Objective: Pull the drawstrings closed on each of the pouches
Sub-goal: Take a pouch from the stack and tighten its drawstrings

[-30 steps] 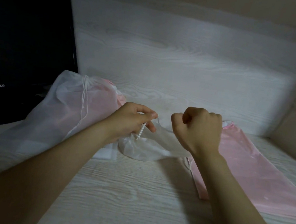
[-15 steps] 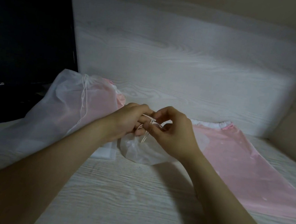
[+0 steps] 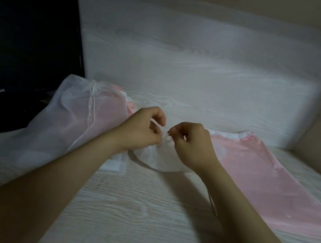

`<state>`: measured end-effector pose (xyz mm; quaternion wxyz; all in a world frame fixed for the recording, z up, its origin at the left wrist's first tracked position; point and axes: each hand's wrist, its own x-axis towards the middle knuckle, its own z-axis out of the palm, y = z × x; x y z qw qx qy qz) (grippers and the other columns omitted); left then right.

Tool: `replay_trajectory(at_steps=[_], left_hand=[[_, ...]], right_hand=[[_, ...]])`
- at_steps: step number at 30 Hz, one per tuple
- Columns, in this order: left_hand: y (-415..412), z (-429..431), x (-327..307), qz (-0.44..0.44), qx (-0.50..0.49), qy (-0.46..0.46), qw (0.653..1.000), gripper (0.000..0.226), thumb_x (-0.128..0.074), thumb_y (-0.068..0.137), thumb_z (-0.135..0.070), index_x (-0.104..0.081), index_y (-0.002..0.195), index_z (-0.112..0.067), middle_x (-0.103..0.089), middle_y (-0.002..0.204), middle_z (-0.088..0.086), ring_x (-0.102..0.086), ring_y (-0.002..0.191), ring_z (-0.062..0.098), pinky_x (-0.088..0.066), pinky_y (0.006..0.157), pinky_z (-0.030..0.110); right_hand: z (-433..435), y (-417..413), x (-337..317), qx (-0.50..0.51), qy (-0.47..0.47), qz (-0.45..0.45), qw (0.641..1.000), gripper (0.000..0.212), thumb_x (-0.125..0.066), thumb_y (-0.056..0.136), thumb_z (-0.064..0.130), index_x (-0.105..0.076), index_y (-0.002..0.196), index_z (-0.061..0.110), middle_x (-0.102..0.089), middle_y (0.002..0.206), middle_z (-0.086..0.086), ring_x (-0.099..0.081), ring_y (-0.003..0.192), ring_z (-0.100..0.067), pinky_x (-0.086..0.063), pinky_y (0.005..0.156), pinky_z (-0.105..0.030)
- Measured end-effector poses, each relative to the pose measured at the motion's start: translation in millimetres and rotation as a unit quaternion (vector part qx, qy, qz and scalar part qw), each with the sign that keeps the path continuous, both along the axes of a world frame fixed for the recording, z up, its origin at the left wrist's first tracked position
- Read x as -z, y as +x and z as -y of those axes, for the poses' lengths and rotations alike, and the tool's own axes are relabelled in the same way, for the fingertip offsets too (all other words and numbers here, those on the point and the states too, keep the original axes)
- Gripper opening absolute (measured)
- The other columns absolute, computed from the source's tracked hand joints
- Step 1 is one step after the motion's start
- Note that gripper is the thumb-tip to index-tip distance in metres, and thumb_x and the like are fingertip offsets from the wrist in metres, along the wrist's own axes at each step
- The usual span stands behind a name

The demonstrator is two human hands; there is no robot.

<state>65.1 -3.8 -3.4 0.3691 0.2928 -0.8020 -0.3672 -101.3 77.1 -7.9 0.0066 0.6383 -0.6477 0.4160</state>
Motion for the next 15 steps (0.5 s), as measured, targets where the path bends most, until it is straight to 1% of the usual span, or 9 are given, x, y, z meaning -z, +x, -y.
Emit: replay_trajectory(at_steps=[1, 3, 4, 6, 8, 10, 12, 14, 15], left_hand=[[0, 2, 2, -0.004, -0.009, -0.035, 0.999, 0.031, -0.071, 0.081, 0.008, -0.07, 0.089, -0.022, -0.074, 0.092, 0.0, -0.074, 0.088, 0.016, -0.064, 0.087, 0.045], [-1, 6, 5, -0.01, -0.026, -0.094, 0.995, 0.034, -0.071, 0.082, 0.01, -0.077, 0.078, -0.023, -0.077, 0.093, -0.005, -0.075, 0.091, 0.009, -0.062, 0.091, 0.042], [-2, 6, 6, -0.012, -0.031, -0.11, 0.993, 0.032, -0.072, 0.084, 0.009, -0.08, 0.08, -0.022, -0.078, 0.097, -0.008, -0.074, 0.095, 0.007, -0.062, 0.092, 0.039], [-6, 4, 7, -0.028, -0.017, -0.118, 0.992, 0.023, -0.075, 0.084, 0.002, -0.083, 0.089, -0.019, -0.078, 0.105, -0.009, -0.074, 0.101, 0.006, -0.062, 0.093, 0.035], [-10, 1, 9, -0.054, 0.007, -0.094, 0.994, 0.014, -0.081, 0.081, -0.013, -0.084, 0.094, -0.017, -0.078, 0.11, -0.009, -0.074, 0.103, 0.007, -0.061, 0.094, 0.031], [-12, -2, 9, -0.067, 0.008, -0.084, 0.994, 0.014, -0.086, 0.083, -0.02, -0.084, 0.096, -0.015, -0.077, 0.112, -0.007, -0.074, 0.104, 0.005, -0.06, 0.095, 0.027], [-10, -3, 6, -0.062, -0.001, -0.094, 0.994, 0.006, -0.084, 0.089, -0.019, -0.086, 0.094, -0.018, -0.076, 0.114, -0.009, -0.072, 0.106, 0.002, -0.059, 0.096, 0.024], [-7, -3, 1, -0.041, -0.023, -0.081, 0.996, 0.008, -0.079, 0.092, -0.02, -0.086, 0.091, -0.023, -0.076, 0.113, -0.012, -0.07, 0.107, -0.001, -0.058, 0.096, 0.025], [-6, -1, -1, -0.037, -0.031, -0.045, 0.998, 0.011, -0.075, 0.093, -0.021, -0.085, 0.09, -0.023, -0.077, 0.11, -0.012, -0.071, 0.105, 0.002, -0.058, 0.097, 0.029]], right_hand=[[-2, 0, -3, -0.006, 0.018, 0.067, 0.998, 0.019, -0.064, 0.095, 0.013, -0.077, 0.083, 0.018, -0.068, 0.066, 0.018, -0.06, 0.064, 0.006, -0.04, 0.058, -0.008], [-5, -2, -8, -0.036, 0.049, 0.195, 0.979, 0.021, -0.064, 0.097, 0.014, -0.079, 0.083, 0.016, -0.068, 0.062, 0.023, -0.06, 0.061, 0.011, -0.039, 0.059, -0.007], [-7, -3, -9, -0.049, 0.064, 0.249, 0.965, 0.021, -0.064, 0.098, 0.013, -0.08, 0.086, 0.013, -0.069, 0.064, 0.024, -0.061, 0.063, 0.011, -0.041, 0.065, -0.01], [-9, -3, -8, -0.058, 0.074, 0.311, 0.946, 0.021, -0.063, 0.097, 0.014, -0.081, 0.089, 0.009, -0.066, 0.061, 0.019, -0.059, 0.061, 0.003, -0.041, 0.07, -0.019], [-8, -1, -6, -0.054, 0.061, 0.333, 0.94, 0.022, -0.062, 0.097, 0.014, -0.081, 0.091, 0.006, -0.059, 0.059, 0.012, -0.05, 0.057, -0.003, -0.04, 0.064, -0.022], [-7, 0, -6, -0.052, 0.038, 0.339, 0.939, 0.022, -0.062, 0.098, 0.013, -0.079, 0.089, 0.002, -0.063, 0.061, 0.01, -0.054, 0.056, -0.002, -0.042, 0.058, -0.015], [-6, 1, -6, -0.045, 0.014, 0.349, 0.936, 0.021, -0.064, 0.098, 0.013, -0.079, 0.087, 0.003, -0.077, 0.078, 0.007, -0.069, 0.074, -0.002, -0.048, 0.067, -0.013], [-5, -1, -5, -0.031, 0.003, 0.342, 0.939, 0.019, -0.067, 0.097, 0.015, -0.08, 0.085, 0.01, -0.08, 0.093, 0.004, -0.073, 0.092, -0.008, -0.051, 0.078, -0.019], [-5, 0, -5, -0.026, 0.003, 0.334, 0.942, 0.018, -0.068, 0.096, 0.017, -0.08, 0.083, 0.012, -0.08, 0.094, 0.002, -0.073, 0.091, -0.008, -0.052, 0.079, -0.02]])
